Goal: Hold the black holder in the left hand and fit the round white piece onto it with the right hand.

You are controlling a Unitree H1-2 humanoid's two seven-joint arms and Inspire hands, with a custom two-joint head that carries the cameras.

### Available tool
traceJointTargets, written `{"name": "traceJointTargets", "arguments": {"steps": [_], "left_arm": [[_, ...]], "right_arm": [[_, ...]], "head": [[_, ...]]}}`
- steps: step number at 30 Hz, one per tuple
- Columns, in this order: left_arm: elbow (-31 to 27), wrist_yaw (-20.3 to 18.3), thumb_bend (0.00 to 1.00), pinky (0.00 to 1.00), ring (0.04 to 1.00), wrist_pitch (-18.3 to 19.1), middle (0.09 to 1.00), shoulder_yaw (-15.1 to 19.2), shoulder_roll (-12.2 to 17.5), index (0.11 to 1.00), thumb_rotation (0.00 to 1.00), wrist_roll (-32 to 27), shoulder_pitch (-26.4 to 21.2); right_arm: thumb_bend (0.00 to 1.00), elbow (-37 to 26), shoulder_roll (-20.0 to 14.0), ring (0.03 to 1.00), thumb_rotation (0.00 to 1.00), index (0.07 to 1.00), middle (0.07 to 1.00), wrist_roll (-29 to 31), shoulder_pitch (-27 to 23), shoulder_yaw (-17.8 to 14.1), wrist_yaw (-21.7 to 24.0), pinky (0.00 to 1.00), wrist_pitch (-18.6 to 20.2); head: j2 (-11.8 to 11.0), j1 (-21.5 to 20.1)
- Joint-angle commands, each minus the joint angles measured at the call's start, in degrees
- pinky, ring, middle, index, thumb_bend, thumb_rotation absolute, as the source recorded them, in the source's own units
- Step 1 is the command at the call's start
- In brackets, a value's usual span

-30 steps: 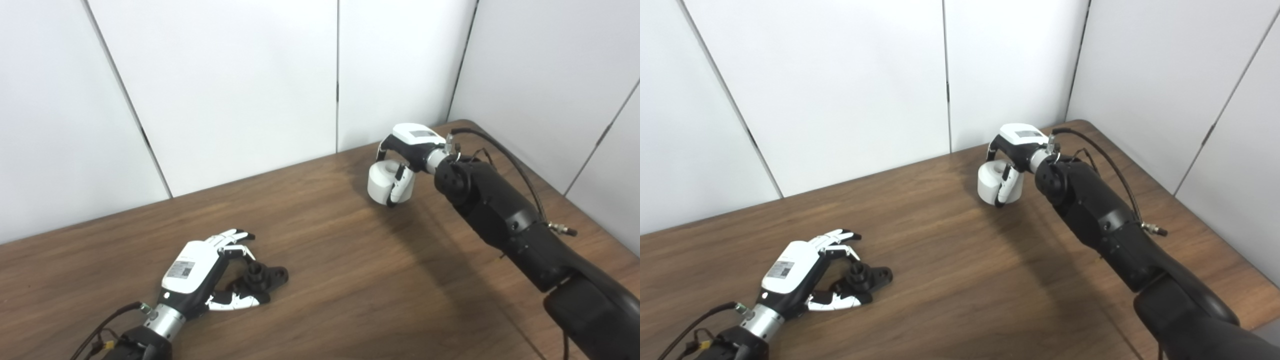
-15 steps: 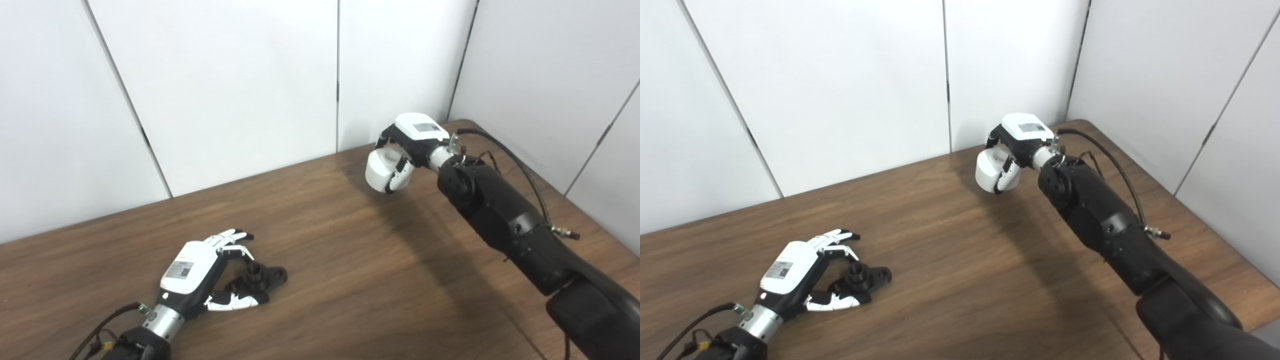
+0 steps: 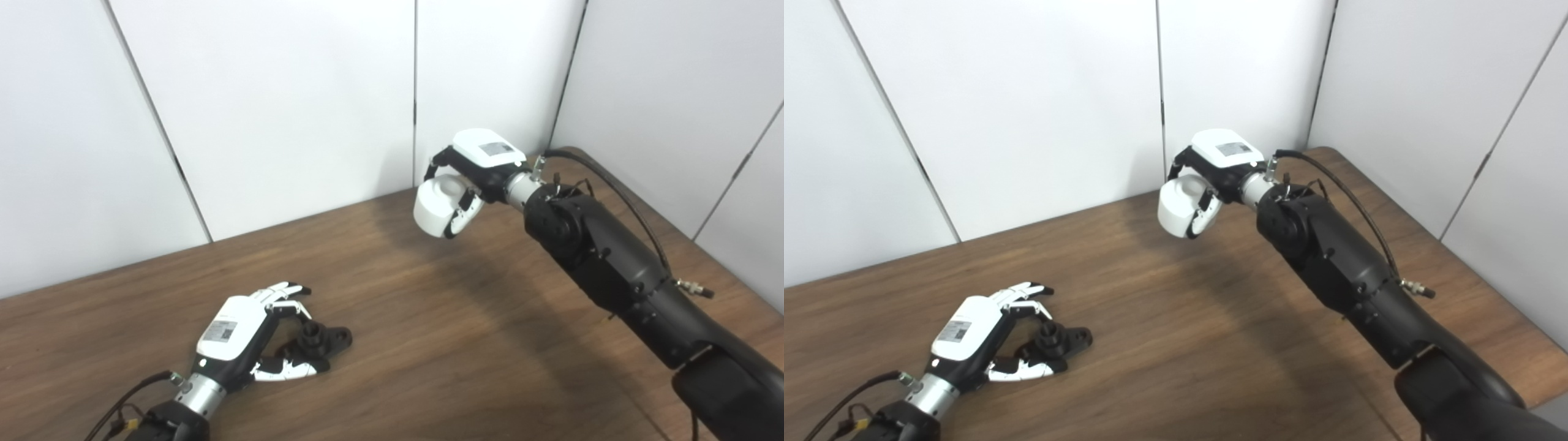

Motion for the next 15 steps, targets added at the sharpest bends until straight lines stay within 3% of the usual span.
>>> {"name": "traceJointTargets", "arguments": {"steps": [1,15], "left_arm": [[3.8,-3.8,0.52,0.81,0.871,4.7,0.832,-0.8,3.3,0.483,0.08,3.7,3.4],[2.4,-5.8,0.52,0.82,0.888,6.6,0.841,-0.5,2.8,0.483,0.08,3.7,3.2]], "right_arm": [[0.52,-3.3,-0.4,0.775,0.14,0.483,0.749,-0.2,-2.3,-0.3,0.7,0.68,-1.2],[0.52,-11.8,3.6,0.807,0.14,0.481,0.761,-0.9,-1.8,1.7,7.4,0.71,-0.5]], "head": [[0.1,0.7],[1.3,4.9]]}}
